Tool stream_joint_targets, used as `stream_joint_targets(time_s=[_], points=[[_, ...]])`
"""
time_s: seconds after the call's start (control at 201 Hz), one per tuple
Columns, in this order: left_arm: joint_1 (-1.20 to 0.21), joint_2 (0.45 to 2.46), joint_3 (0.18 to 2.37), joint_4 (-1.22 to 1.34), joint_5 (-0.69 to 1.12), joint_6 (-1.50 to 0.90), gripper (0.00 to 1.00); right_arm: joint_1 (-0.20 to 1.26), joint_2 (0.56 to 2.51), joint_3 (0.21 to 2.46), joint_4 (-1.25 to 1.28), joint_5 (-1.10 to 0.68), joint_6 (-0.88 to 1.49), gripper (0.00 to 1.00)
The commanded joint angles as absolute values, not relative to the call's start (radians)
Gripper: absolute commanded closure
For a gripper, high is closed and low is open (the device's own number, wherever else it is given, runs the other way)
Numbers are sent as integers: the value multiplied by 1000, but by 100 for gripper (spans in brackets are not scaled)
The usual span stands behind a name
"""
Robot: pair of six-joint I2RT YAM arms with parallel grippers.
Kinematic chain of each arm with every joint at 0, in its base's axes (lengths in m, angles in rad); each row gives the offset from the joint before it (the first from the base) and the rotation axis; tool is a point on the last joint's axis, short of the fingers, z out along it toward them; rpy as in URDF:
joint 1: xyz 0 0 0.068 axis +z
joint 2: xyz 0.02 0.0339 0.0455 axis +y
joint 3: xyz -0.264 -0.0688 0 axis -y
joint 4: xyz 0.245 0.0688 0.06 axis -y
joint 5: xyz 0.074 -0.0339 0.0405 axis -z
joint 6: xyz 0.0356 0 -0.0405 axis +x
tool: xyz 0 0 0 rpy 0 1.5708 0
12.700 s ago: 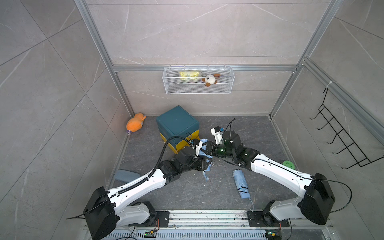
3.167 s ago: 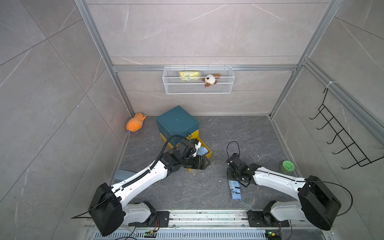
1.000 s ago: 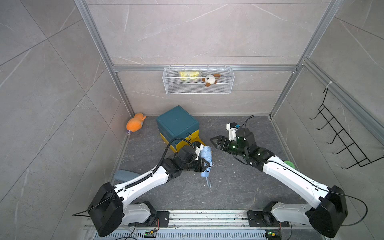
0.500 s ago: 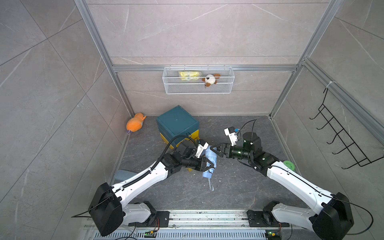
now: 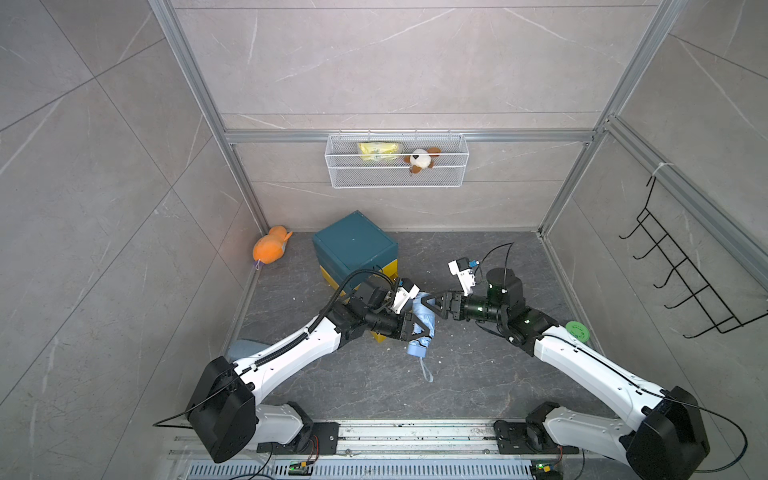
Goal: Place the umbrella in the drawer by color
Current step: Place the umbrella in the drawer.
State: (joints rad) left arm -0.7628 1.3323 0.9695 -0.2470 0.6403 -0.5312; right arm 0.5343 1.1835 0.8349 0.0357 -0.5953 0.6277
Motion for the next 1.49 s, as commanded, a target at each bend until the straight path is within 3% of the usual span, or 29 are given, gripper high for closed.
stream_joint_targets(time_s=[0.0, 0.353, 0.607, 0.737, 0.866, 1.05, 1.194, 1.319, 1.483], points=[[-764, 1325, 1044, -166, 741, -489, 67, 540, 1215, 818, 84, -643, 633, 20], [-765, 1306, 1043, -174, 773, -468, 68, 539, 1282, 800, 172, -685, 672, 26], [-762, 1305, 1040, -175, 767, -469, 67, 539, 1285, 791, 196, -721, 677, 55], [-754, 1304, 1043, -185, 754, -473, 65, 539, 1288, 786, 202, -724, 681, 64], [-743, 1297, 1043, -201, 727, -477, 58, 540, 1292, 776, 225, -710, 700, 74], [-709, 1266, 1035, -233, 681, -504, 34, 539, 1320, 773, 279, -685, 746, 77], [-653, 1167, 1037, -361, 551, -506, 24, 541, 1359, 814, 285, -627, 776, 79], [-606, 1093, 1051, -507, 371, -497, 22, 548, 1403, 863, 288, -544, 788, 78], [-597, 1029, 1038, -577, 287, -489, 22, 585, 1478, 923, 328, -399, 813, 78]])
